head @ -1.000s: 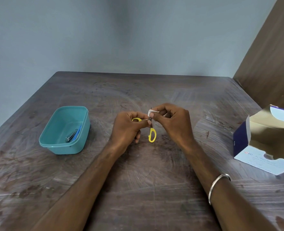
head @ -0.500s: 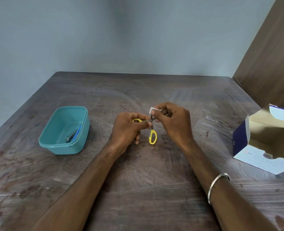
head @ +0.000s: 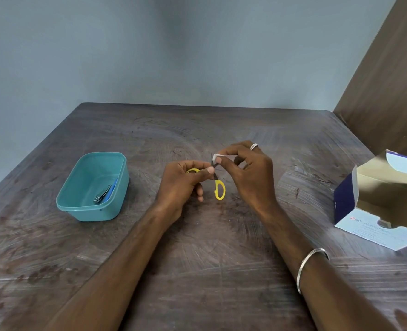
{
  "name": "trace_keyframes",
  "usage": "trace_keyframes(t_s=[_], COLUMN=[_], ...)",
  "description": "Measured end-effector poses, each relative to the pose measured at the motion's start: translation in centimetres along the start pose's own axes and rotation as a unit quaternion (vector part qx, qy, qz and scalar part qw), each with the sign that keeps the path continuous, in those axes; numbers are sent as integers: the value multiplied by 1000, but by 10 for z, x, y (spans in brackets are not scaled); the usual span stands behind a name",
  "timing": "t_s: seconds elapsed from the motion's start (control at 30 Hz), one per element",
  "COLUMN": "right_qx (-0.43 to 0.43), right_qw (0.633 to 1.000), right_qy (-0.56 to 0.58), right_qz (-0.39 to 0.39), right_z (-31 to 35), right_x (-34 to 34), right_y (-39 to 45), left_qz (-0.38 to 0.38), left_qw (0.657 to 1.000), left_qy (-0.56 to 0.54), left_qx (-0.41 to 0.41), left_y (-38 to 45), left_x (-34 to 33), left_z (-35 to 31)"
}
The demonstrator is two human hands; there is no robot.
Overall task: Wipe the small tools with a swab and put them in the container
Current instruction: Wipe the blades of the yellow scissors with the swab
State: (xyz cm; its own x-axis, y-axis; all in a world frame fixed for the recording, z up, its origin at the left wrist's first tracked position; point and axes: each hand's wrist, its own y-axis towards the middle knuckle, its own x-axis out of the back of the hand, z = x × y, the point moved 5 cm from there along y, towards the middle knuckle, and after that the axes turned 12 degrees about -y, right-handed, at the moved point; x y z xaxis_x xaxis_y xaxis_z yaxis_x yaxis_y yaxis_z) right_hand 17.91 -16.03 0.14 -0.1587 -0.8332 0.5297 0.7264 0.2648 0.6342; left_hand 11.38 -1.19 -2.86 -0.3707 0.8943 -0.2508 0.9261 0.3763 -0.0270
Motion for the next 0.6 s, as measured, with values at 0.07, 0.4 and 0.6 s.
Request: trace_keyframes(t_s=[0.07, 0.4, 0.6], right_qx=[22, 65, 38], right_qw=[1000, 993, 991], right_qy=[-11, -68, -73], right_qz=[6, 77, 109], right_z=[0, 0, 0], right_x=[-2, -16, -15], right_y=[0, -2, -4], left_qz=[6, -4, -41], left_qw=[1000, 996, 996], left_qy=[-23, -69, -68], left_qx=[11, 48, 43], left_y=[1, 0, 2], left_x=[0, 1, 6], left_z=[2, 1, 0])
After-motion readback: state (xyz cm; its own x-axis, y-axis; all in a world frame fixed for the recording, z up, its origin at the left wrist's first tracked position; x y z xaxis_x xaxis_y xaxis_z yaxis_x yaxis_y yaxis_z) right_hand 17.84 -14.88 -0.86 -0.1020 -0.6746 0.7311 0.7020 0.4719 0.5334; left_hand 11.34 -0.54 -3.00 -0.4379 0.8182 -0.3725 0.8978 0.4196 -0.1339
